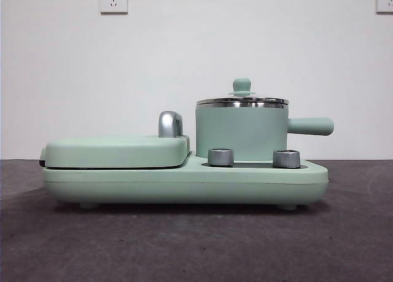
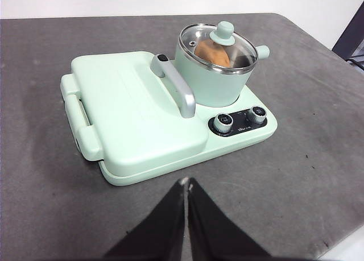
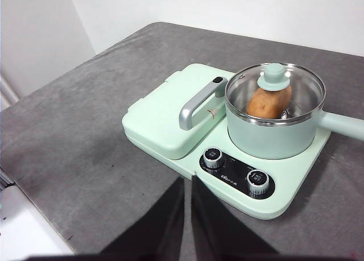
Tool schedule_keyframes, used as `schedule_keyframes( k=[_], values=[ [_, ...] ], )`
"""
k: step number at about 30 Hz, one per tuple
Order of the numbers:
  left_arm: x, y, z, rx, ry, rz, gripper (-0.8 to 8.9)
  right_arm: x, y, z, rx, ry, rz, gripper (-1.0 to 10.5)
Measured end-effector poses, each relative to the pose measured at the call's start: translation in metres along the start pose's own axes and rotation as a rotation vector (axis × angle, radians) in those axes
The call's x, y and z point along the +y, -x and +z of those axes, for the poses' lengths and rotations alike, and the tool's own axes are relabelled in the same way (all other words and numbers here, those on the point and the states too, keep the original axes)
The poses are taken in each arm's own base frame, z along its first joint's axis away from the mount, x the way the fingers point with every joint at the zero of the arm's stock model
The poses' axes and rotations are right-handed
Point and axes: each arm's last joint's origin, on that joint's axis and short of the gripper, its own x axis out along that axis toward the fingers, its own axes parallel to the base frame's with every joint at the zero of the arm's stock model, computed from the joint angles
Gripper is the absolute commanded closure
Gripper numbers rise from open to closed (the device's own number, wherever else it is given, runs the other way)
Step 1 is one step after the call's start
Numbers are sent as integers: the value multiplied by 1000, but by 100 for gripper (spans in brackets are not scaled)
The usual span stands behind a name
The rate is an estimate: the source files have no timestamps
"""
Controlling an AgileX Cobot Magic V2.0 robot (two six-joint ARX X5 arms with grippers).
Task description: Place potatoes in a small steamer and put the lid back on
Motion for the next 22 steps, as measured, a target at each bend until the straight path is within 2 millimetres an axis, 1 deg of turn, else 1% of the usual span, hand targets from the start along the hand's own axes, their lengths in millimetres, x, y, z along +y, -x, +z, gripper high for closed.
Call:
schedule_keyframes(
  k=[7, 10, 12, 14, 16, 22],
  values=[
    [1, 0, 0, -6, 6, 11, 808, 0, 0, 0, 0, 0, 0, 928],
    [4, 0, -1, -25, 32, 89, 809, 0, 0, 0, 0, 0, 0, 928],
    [9, -4, -4, -46, 16, 185, 808, 0, 0, 0, 0, 0, 0, 928],
    [15, -12, -14, -66, -8, 276, 809, 0, 0, 0, 0, 0, 0, 928],
    [22, -22, -27, -97, -37, 318, 808, 0, 0, 0, 0, 0, 0, 928],
    [44, -60, -69, -287, -71, 292, 809, 0, 0, 0, -1, 0, 0, 928]
  ],
)
